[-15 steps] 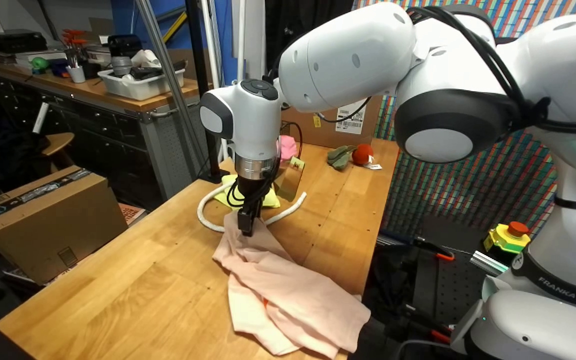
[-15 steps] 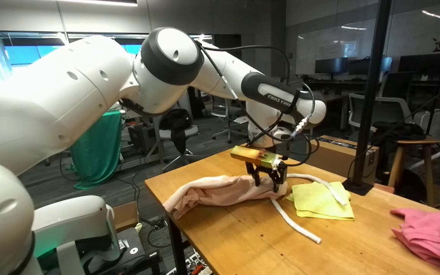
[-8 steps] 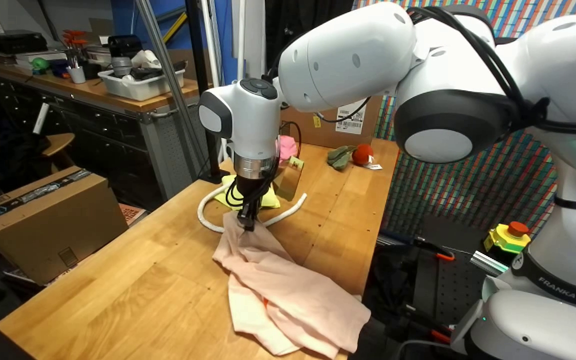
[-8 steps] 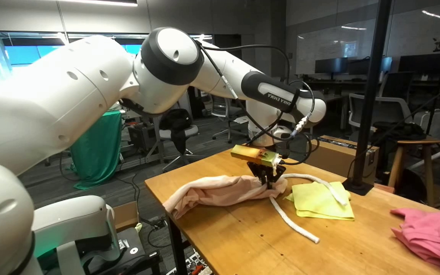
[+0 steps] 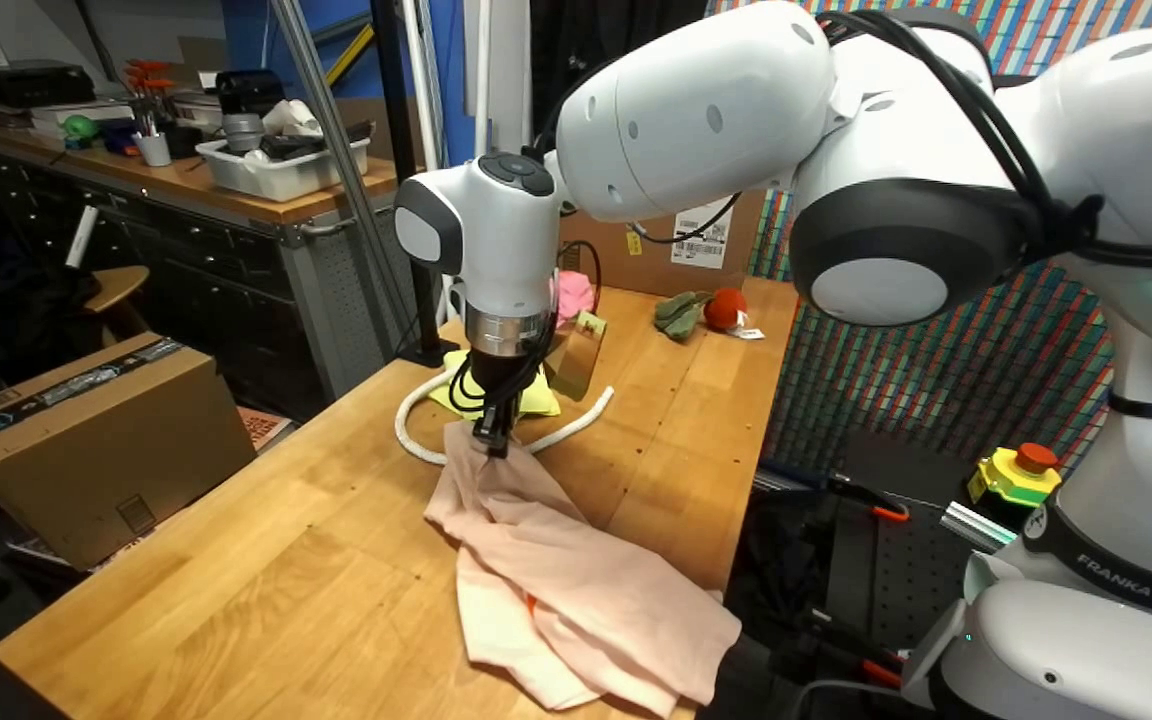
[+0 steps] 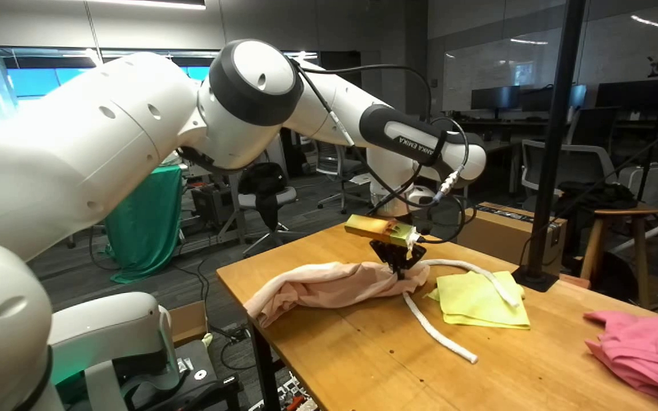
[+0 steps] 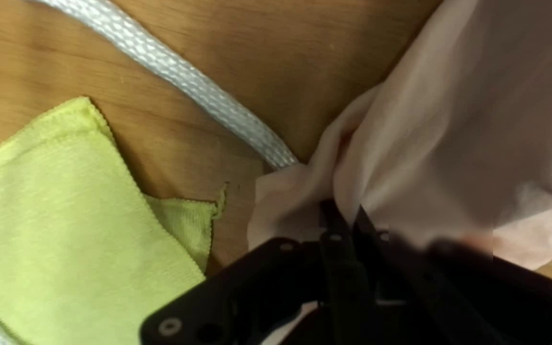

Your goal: Spread the cloths and the objects across the table

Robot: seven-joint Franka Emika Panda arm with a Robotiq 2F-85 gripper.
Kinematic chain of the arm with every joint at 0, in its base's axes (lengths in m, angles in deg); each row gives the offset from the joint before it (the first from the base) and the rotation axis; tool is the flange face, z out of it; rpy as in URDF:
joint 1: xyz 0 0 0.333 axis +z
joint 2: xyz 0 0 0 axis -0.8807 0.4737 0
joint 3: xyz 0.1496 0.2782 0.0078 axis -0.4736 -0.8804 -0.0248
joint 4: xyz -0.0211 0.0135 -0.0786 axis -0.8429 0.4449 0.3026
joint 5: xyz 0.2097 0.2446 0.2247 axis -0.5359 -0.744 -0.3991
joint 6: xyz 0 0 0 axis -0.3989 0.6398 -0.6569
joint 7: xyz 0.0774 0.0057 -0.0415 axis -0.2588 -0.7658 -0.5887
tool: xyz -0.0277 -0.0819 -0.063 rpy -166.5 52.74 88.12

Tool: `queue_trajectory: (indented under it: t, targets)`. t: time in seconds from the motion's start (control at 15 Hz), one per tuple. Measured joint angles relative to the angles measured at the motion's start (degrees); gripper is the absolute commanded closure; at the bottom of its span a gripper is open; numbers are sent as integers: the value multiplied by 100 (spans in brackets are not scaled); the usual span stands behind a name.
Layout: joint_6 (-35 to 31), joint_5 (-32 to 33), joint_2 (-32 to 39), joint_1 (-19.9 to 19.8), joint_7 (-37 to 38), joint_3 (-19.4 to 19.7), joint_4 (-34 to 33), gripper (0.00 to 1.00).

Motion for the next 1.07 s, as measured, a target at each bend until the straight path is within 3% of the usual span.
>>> queue_trajectory:
  t: [1.07]
  targets:
    - [1, 0, -383, 791, -171, 413, 407, 94]
